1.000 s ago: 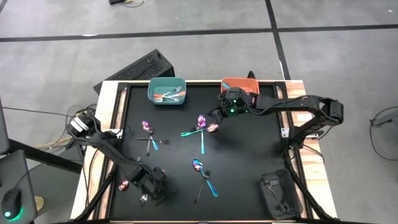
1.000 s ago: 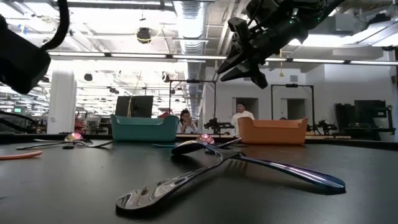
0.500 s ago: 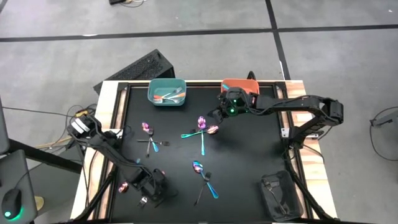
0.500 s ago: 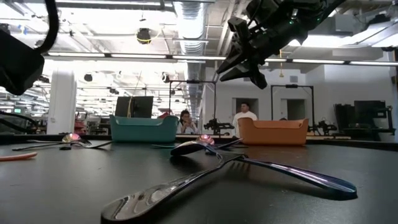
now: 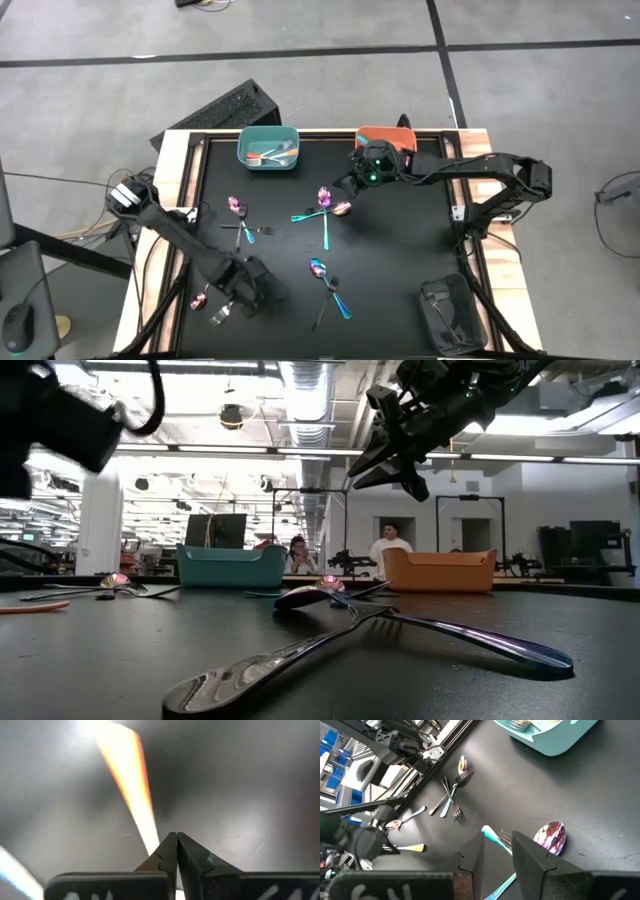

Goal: Sort silverware by color (type)
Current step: Put the orange fork into the green bin

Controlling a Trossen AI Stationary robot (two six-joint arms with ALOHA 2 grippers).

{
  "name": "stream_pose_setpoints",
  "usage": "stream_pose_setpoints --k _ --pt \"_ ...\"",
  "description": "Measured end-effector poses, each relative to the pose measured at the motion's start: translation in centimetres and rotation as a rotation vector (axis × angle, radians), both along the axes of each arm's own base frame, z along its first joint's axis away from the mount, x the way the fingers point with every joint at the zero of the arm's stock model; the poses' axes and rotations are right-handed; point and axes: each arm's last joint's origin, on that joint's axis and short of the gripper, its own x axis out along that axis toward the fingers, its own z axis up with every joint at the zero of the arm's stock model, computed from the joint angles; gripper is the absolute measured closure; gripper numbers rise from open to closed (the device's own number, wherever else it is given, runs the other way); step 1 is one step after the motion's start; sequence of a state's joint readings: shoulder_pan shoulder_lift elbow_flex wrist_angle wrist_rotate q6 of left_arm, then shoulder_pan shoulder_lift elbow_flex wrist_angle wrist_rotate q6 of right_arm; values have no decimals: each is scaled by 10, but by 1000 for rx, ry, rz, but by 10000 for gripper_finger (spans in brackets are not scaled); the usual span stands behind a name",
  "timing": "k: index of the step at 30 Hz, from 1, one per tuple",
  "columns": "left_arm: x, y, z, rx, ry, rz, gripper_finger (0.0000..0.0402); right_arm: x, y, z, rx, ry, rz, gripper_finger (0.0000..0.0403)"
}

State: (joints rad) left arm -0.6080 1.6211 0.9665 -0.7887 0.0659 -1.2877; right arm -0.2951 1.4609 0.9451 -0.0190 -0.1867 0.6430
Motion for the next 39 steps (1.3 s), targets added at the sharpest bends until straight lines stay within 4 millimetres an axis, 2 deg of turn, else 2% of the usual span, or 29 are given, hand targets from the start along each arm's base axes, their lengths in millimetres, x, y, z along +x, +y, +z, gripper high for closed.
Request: stream_pose_setpoints --k 4,10,15,20,28,35,39 --pt "2 27 23 61 -86 21 401 0 0 0 -11 0 6 287" --pt "1 80 52 189 -162 10 401 0 0 0 -13 1 8 287" --pt "2 126 64 238 -165 -20 401 0 2 0 -9 1 20 287" --pt "0 152 71 188 -186 15 401 2 9 0 19 -1 43 287" --pt "0 160 74 186 -214 42 401 4 19 0 10 1 58 287" --pt "1 148 74 130 -225 66 401 4 15 0 2 0 47 287" --pt "1 136 74 115 -236 68 381 4 16 1 -41 -13 106 285"
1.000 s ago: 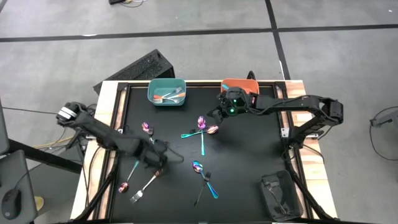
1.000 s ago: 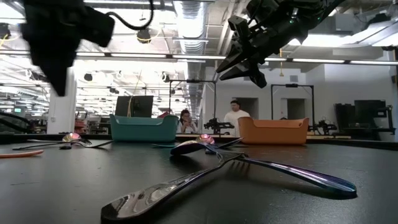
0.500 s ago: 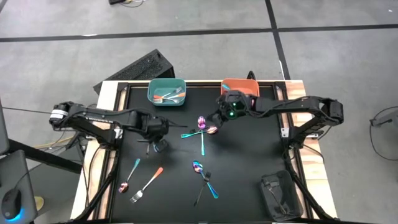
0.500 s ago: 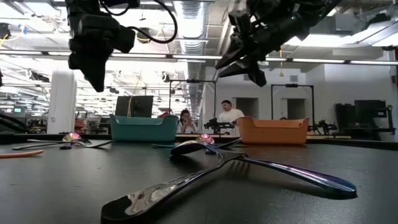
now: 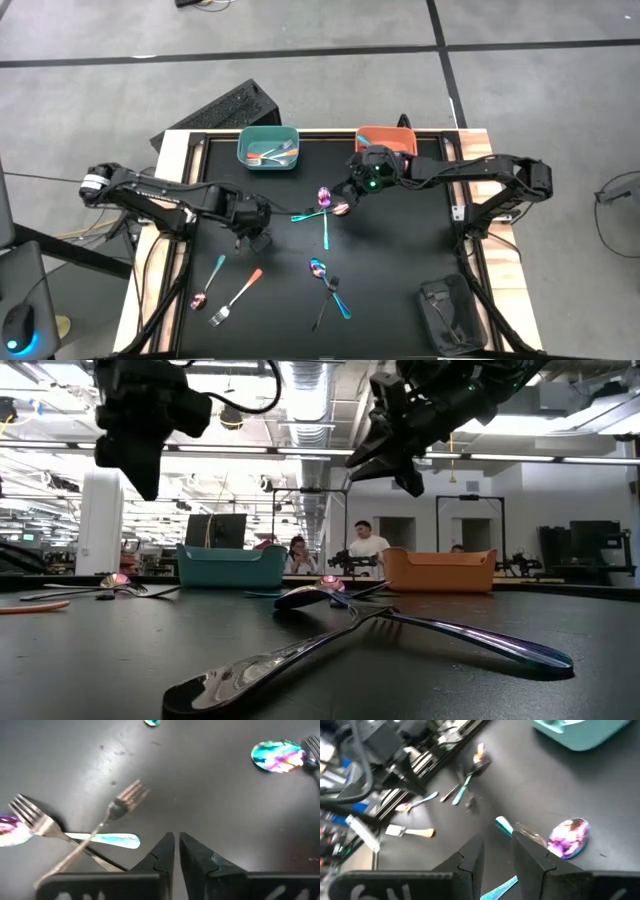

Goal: Sort silverware by color (type)
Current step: Put the orange fork into the green bin

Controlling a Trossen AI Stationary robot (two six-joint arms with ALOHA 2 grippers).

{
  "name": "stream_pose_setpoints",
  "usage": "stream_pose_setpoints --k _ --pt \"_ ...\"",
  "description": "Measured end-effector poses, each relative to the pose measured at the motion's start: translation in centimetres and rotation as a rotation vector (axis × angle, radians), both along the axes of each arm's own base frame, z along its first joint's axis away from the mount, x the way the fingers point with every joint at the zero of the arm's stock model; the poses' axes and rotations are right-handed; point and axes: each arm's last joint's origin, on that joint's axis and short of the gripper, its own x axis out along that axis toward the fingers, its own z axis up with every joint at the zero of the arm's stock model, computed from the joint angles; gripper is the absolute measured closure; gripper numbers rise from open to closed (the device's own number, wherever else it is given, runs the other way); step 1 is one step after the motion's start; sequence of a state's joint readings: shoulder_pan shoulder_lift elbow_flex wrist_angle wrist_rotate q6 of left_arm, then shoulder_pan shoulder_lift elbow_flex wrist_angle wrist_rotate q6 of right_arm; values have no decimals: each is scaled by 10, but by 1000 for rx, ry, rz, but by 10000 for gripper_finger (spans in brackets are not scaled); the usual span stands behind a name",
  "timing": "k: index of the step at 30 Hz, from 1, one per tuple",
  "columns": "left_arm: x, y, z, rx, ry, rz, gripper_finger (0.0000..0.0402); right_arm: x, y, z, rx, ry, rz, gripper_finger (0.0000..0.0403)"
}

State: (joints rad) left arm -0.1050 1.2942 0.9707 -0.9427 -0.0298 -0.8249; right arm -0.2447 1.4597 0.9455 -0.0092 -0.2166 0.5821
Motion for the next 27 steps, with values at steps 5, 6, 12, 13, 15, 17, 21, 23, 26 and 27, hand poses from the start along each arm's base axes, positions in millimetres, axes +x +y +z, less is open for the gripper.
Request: stream_pose_setpoints --k 5,6,12,13,15,17,21,23,26,27 --pt "0 -16 1 3 -27 7 337 1 6 1 3 -19 123 263" --pt "-1 -19 1 4 -27 9 328 1 8 1 -3 -20 136 257" --pt "-9 -39 -5 -18 3 27 283 3 13 1 -27 -13 112 236" --pt "-11 -44 -8 -25 7 34 278 3 12 1 -32 -11 102 235" --pt "-16 -52 -15 -54 22 49 271 3 12 1 -35 -10 96 235" --pt "-23 -59 -25 -90 66 71 268 2 11 1 -35 -10 94 235" --pt "-32 -75 -36 -181 103 103 267 2 12 1 -35 -10 95 235" --pt "-36 -84 -40 -209 98 109 267 2 12 1 -35 -10 95 235" --pt "-35 -97 -45 -245 67 104 267 2 10 1 -35 -10 90 235" --pt "-36 -101 -47 -250 67 97 267 2 9 1 -35 -10 87 235"
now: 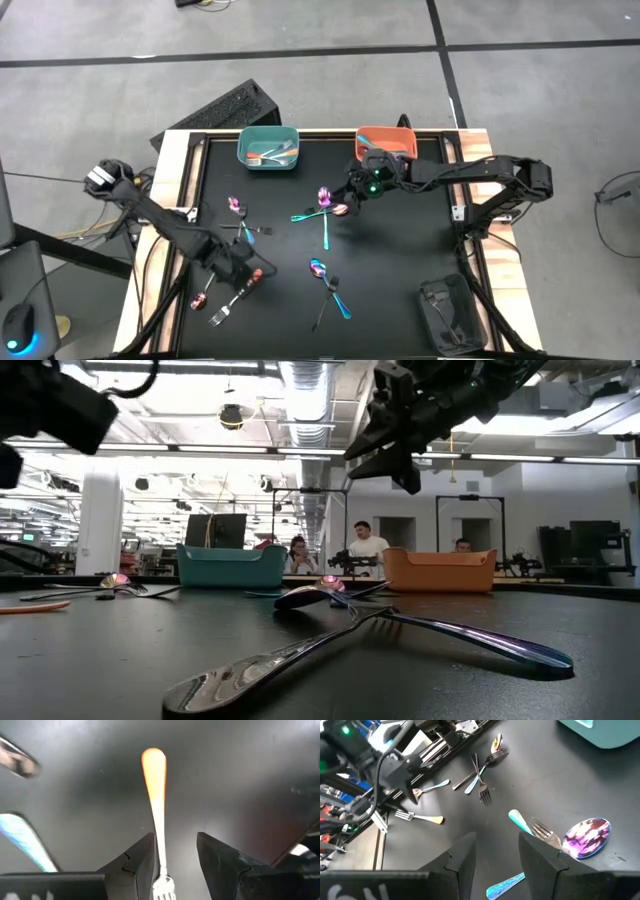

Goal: Sort silverware by color (type)
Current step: Put the orange fork into the green bin

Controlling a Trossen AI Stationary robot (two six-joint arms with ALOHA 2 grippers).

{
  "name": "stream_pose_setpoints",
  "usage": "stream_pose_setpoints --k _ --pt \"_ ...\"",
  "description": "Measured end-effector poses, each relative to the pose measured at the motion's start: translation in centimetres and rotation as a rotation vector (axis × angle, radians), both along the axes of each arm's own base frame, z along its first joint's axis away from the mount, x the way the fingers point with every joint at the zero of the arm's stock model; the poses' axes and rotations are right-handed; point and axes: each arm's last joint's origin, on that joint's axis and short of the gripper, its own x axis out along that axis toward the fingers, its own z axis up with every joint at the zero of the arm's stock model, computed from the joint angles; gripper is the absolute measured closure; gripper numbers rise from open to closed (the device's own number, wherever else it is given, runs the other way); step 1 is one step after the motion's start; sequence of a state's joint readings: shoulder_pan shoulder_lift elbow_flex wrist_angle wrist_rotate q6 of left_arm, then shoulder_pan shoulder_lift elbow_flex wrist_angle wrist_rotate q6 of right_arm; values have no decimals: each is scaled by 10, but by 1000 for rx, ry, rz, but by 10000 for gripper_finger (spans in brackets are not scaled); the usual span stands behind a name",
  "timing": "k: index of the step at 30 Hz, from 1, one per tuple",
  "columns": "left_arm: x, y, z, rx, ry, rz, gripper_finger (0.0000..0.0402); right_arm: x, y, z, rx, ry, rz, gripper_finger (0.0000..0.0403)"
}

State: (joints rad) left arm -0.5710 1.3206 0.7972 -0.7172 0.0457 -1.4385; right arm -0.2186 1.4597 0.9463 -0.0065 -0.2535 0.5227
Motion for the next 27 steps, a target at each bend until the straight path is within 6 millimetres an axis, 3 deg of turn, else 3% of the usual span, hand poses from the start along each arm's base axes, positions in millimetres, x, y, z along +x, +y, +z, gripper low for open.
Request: stream_pose_setpoints --k 15,22,27 --pt "7 -48 -54 -63 155 -125 267 -1 -6 0 1 0 -19 243" --pt "3 -52 -64 -16 206 -132 272 -1 -6 0 1 0 -20 243" --pt "2 -48 -65 23 217 -156 322 -2 -8 0 2 0 -23 243"
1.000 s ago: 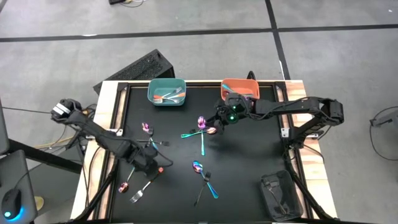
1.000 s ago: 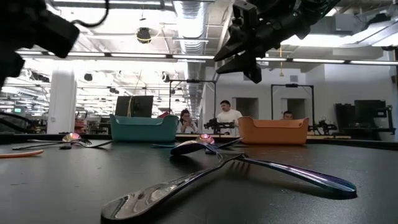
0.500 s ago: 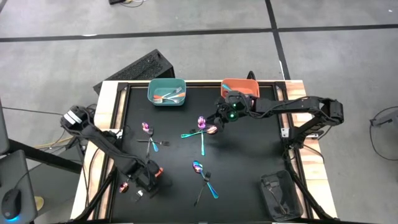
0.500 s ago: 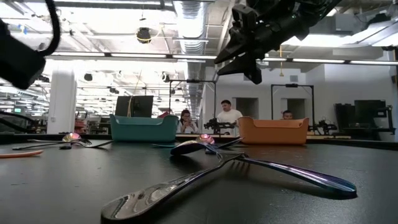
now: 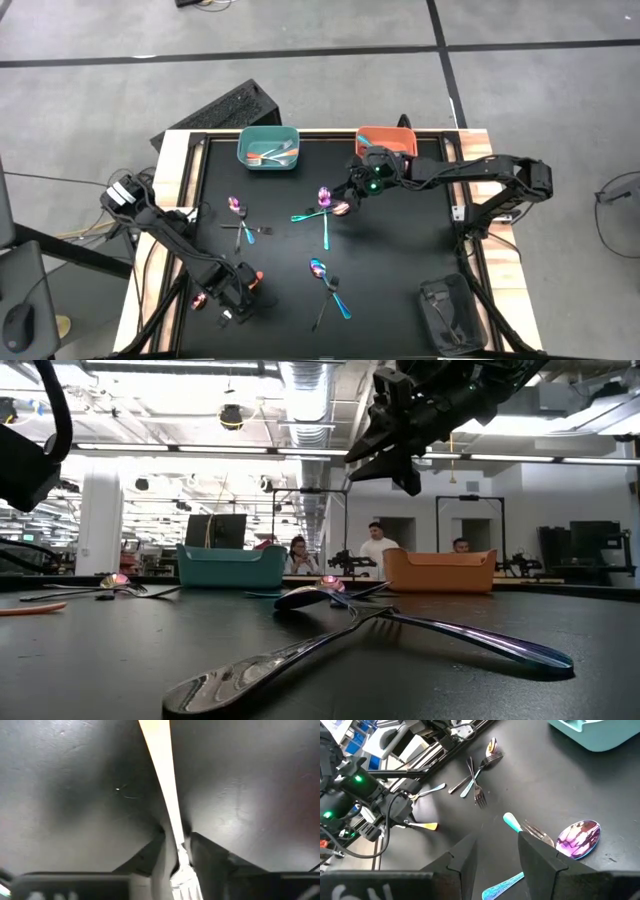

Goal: Sort silverware by color (type)
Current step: Put the orange fork into the green bin

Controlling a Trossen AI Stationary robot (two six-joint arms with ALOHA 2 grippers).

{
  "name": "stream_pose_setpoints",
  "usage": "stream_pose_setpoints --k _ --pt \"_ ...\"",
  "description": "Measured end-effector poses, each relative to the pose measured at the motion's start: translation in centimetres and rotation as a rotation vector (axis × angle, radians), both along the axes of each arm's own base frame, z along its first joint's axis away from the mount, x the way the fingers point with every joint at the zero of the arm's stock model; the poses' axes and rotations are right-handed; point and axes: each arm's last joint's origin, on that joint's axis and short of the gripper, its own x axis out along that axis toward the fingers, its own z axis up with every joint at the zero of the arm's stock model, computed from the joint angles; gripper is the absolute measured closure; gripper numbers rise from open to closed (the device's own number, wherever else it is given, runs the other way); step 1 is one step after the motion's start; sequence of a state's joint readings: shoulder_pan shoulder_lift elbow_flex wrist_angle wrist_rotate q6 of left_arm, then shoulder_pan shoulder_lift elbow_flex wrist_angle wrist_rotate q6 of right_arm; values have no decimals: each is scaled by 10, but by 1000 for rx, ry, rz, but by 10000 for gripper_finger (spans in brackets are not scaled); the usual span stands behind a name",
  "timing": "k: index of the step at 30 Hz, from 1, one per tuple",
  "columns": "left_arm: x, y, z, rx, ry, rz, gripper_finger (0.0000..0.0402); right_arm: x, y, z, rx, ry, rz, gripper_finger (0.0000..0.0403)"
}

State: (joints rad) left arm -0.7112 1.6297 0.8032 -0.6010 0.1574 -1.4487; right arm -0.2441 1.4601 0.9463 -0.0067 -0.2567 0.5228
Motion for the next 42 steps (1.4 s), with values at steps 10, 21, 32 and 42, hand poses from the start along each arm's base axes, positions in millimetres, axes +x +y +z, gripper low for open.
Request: stream_pose_setpoints --k 10,21,32,42 --pt "6 9 -1 3 0 -32 395 -1 -3 0 1 0 -7 243" --pt "18 16 9 11 -9 -67 400 -2 -8 0 -4 -1 -21 243" --pt "23 50 32 180 -52 -60 401 -3 -12 0 -4 -1 -31 243" --pt "26 98 62 286 -154 -68 401 -3 -12 0 4 0 -32 243"
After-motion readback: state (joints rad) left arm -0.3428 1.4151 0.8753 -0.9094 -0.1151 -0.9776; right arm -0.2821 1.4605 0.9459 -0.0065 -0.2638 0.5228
